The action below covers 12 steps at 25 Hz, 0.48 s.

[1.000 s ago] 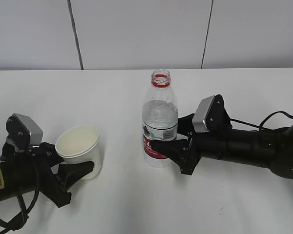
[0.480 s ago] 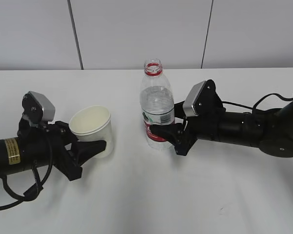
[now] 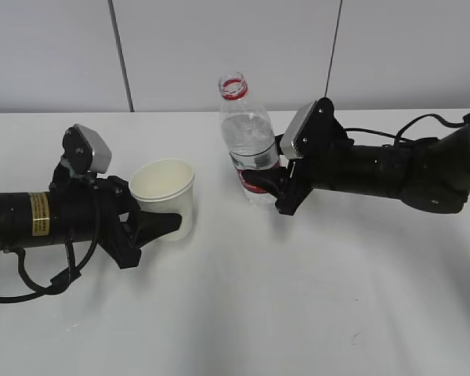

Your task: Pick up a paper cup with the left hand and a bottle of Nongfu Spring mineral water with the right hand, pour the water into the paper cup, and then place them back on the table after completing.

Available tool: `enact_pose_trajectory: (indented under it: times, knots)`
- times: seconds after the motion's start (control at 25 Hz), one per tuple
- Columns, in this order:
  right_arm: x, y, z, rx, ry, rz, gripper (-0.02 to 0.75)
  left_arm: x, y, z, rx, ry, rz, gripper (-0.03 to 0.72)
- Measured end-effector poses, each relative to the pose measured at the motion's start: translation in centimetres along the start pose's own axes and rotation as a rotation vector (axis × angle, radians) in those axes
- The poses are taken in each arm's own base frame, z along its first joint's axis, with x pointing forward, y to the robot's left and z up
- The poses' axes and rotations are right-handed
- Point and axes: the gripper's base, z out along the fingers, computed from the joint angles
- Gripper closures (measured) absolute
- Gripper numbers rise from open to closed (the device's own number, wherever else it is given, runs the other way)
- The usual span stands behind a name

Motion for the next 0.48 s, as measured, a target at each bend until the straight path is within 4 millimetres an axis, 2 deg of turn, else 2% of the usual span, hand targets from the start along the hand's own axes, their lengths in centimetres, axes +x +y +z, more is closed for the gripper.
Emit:
enact_pose_trajectory:
  times: [0.48]
  knots:
    - [-2.2, -2.8, 1.2, -0.007, 0.031, -0.284, 0.259, 0.0, 0.3, 0.2, 0.008, 0.063, -0.014, 0.314]
